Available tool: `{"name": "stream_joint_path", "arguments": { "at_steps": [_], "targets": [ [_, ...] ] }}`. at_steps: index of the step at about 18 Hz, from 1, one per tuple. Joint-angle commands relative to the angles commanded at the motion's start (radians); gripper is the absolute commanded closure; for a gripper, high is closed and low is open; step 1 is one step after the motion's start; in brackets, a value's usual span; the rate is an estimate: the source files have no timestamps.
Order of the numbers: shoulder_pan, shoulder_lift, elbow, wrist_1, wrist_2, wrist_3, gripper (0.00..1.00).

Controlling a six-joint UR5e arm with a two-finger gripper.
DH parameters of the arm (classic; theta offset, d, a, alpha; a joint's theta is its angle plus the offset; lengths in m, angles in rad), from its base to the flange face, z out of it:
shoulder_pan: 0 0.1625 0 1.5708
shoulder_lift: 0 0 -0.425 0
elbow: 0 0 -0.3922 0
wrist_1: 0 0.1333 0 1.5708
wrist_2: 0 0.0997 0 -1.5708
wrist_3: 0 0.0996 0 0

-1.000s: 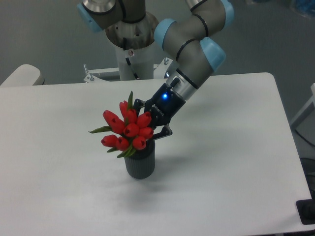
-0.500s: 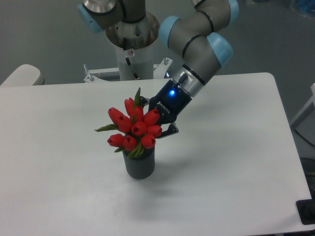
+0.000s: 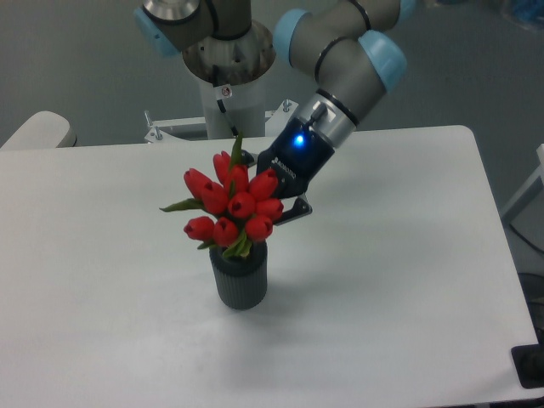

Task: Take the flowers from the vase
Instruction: 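Lift the gripped tulip bouquet straight up out of the grey vase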

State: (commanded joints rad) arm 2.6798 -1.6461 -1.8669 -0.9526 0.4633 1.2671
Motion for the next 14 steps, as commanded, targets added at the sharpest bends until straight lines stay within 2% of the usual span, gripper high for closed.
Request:
{"name": "stream_joint_path", "arguments": {
  "at_steps": [4, 7, 14],
  "targets": [
    [0.003, 0.034, 0.015, -0.003, -0.021, -0.066, 0.69],
    [0.003, 0.046, 0.049, -0.003, -0.026, -0.113, 0.69],
    [0.011, 0.074, 0.074, -0.002, -0.034, -0.195, 0.69]
  ]
}}
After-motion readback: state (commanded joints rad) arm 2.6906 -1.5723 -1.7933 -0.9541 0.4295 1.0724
